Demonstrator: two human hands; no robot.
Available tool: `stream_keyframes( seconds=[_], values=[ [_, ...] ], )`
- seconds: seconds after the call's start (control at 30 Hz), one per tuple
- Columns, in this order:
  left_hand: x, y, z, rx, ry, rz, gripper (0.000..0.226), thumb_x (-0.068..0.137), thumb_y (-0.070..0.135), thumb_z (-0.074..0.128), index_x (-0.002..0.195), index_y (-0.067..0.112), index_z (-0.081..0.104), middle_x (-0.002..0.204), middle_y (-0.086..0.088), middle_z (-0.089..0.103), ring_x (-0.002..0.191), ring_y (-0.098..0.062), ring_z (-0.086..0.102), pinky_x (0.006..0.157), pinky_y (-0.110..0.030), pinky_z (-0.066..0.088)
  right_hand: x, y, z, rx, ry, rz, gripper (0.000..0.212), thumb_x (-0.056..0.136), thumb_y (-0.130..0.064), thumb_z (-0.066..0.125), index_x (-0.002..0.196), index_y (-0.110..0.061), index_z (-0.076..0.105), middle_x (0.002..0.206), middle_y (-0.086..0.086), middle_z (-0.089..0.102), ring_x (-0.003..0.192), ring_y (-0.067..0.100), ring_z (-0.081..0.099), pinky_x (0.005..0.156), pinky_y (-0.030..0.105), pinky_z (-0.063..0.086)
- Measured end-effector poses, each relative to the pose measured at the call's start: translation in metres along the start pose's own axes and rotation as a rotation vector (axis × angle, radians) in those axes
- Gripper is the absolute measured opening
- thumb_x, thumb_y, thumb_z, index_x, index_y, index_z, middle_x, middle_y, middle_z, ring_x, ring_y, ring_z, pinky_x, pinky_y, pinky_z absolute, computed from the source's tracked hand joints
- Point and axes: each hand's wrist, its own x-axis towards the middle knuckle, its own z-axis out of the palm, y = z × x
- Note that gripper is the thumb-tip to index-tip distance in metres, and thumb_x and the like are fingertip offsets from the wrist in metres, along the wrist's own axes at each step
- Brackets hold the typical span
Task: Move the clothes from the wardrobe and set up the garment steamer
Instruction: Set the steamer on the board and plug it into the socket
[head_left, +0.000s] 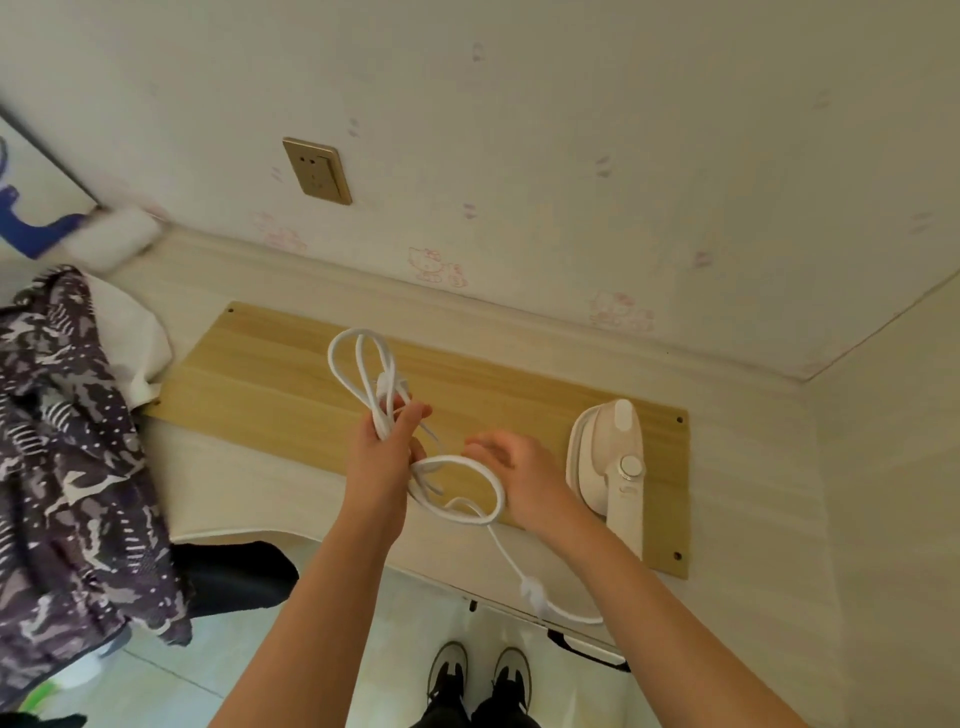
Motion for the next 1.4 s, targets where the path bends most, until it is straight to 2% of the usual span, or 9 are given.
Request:
stream_keyframes(
  seconds=[0.1, 0.3, 0.47, 0.6, 0.67, 0.8, 0.93, 1.13, 1.4],
  values=[
    [0.0, 0.009, -0.011, -0.072, 0.022, 0.017, 0.008, 0.094, 0.026, 0.058, 0.091, 0.022, 0.065, 0.093, -0.012, 0.064, 0.05, -0.012, 0.04, 0.052, -0.031, 0.037, 0.015, -0.006, 0.02, 0.018, -0.143, -0.006, 0.02, 0.086, -0.028, 0.06, 0.097, -0.013, 0.069, 0.09, -0.001, 0.068, 0.091, 0.019, 0.065, 0.086, 0.044, 0.05],
    [0.013, 0.026, -0.047, -0.035, 0.072, 0.053, 0.022, 0.092, 0.037, 0.059, 0.075, 0.04, 0.072, 0.093, -0.009, 0.064, 0.066, -0.015, 0.051, 0.068, -0.038, 0.044, 0.041, -0.017, 0.057, 0.109, -0.352, 0.019, 0.025, 0.086, -0.038, 0.06, 0.099, -0.016, 0.061, 0.1, 0.006, 0.066, 0.101, 0.03, 0.064, 0.092, 0.054, 0.048],
    [0.039, 0.042, -0.081, -0.05, 0.042, 0.082, 0.022, 0.091, 0.039, 0.058, 0.073, 0.042, 0.071, 0.093, -0.016, 0.06, 0.064, -0.018, 0.05, 0.064, -0.041, 0.042, 0.065, -0.044, 0.086, 0.037, -0.459, -0.053, 0.023, 0.094, -0.038, 0.055, 0.093, -0.015, 0.059, 0.087, -0.003, 0.062, 0.08, 0.012, 0.063, 0.078, 0.029, 0.052],
    [0.071, 0.055, -0.107, -0.021, 0.006, 0.11, 0.021, 0.092, 0.047, 0.054, 0.08, 0.042, 0.071, 0.098, -0.013, 0.063, 0.065, -0.02, 0.052, 0.069, -0.044, 0.045, 0.082, -0.066, 0.107, 0.089, -0.506, -0.045, 0.024, 0.092, -0.037, 0.059, 0.102, -0.015, 0.062, 0.084, -0.004, 0.062, 0.07, 0.015, 0.066, 0.064, 0.026, 0.054],
    [0.088, 0.063, -0.121, 0.012, -0.024, 0.15, 0.016, 0.09, 0.048, 0.054, 0.096, 0.041, 0.068, 0.111, -0.001, 0.068, 0.075, -0.021, 0.062, 0.074, -0.044, 0.051, 0.09, -0.076, 0.115, 0.064, -0.473, -0.056, 0.023, 0.093, -0.034, 0.058, 0.097, -0.012, 0.064, 0.078, -0.002, 0.06, 0.061, 0.011, 0.059, 0.061, 0.024, 0.051],
    [0.119, 0.074, -0.151, 0.108, -0.166, 0.195, 0.047, 0.078, 0.048, 0.065, 0.121, 0.035, 0.053, 0.118, 0.011, 0.063, 0.105, -0.013, 0.064, 0.085, -0.035, 0.053, 0.109, -0.085, 0.128, 0.058, -0.327, -0.035, 0.013, 0.096, -0.017, 0.054, 0.09, -0.018, 0.066, 0.072, -0.008, 0.057, 0.056, -0.001, 0.051, 0.054, 0.016, 0.042],
    [0.147, 0.08, -0.179, 0.065, -0.358, 0.184, 0.074, 0.072, 0.041, 0.076, 0.134, 0.031, 0.038, 0.136, 0.009, 0.053, 0.123, -0.009, 0.053, 0.092, -0.029, 0.045, 0.121, -0.074, 0.132, 0.173, -0.158, 0.07, 0.022, 0.099, -0.015, 0.048, 0.08, -0.011, 0.06, 0.06, 0.002, 0.046, 0.05, 0.013, 0.039, 0.047, 0.022, 0.034],
    [0.167, 0.101, -0.186, -0.125, -0.264, 0.154, 0.016, 0.098, 0.022, 0.05, 0.112, 0.019, 0.043, 0.122, -0.001, 0.066, 0.115, -0.019, 0.061, 0.104, -0.039, 0.042, 0.124, -0.031, 0.116, 0.129, 0.102, 0.246, 0.021, 0.098, -0.01, 0.044, 0.082, -0.006, 0.056, 0.054, -0.001, 0.037, 0.037, 0.007, 0.031, 0.04, 0.022, 0.026],
    [0.164, 0.125, -0.181, -0.093, -0.258, 0.216, 0.017, 0.101, 0.005, 0.04, 0.11, 0.018, 0.045, 0.113, -0.014, 0.066, 0.094, -0.037, 0.068, 0.087, -0.049, 0.055, 0.119, -0.008, 0.094, -0.165, 0.186, 0.387, 0.025, 0.094, -0.014, 0.05, 0.074, -0.007, 0.063, 0.062, 0.005, 0.062, 0.051, 0.018, 0.054, 0.056, 0.029, 0.044]
  ],
)
